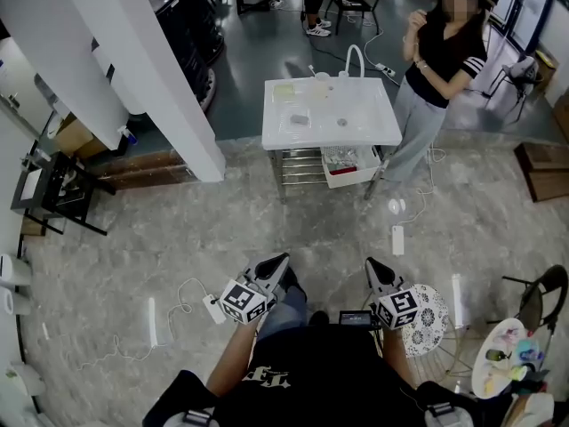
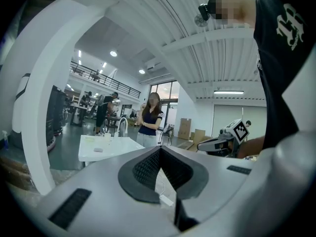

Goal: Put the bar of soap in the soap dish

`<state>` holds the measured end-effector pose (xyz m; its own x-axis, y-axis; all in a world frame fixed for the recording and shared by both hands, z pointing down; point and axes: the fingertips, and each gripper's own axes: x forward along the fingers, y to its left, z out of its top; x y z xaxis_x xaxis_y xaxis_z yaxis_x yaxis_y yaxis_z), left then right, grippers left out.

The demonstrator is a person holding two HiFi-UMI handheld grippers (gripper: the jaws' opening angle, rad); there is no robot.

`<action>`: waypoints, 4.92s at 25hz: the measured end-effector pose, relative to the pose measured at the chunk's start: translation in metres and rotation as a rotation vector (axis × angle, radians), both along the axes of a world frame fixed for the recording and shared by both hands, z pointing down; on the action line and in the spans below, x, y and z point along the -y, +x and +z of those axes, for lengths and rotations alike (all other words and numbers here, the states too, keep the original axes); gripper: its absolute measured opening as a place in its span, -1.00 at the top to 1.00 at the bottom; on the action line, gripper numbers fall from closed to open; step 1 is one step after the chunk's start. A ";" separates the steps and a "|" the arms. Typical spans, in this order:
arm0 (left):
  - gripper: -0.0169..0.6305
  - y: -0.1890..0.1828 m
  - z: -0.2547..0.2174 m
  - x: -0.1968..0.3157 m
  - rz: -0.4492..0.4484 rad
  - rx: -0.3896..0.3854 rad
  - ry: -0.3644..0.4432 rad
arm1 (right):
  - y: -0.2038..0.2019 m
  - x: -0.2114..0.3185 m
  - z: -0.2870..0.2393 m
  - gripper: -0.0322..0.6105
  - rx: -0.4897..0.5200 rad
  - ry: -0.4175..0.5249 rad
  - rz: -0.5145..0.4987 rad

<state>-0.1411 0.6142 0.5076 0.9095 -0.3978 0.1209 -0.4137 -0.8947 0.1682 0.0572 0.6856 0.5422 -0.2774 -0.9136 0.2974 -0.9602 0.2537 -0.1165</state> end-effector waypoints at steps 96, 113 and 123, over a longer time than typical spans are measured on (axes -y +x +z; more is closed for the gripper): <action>0.92 0.112 -0.031 0.771 0.192 -0.003 0.024 | 0.049 0.769 -0.039 0.87 -0.038 0.005 -0.039; 0.92 0.131 0.002 0.813 0.303 0.014 -0.031 | 0.079 0.793 -0.007 0.87 -0.059 -0.111 0.072; 0.92 0.170 0.015 0.810 0.189 0.069 -0.031 | 0.115 0.822 0.029 0.87 -0.048 -0.163 -0.119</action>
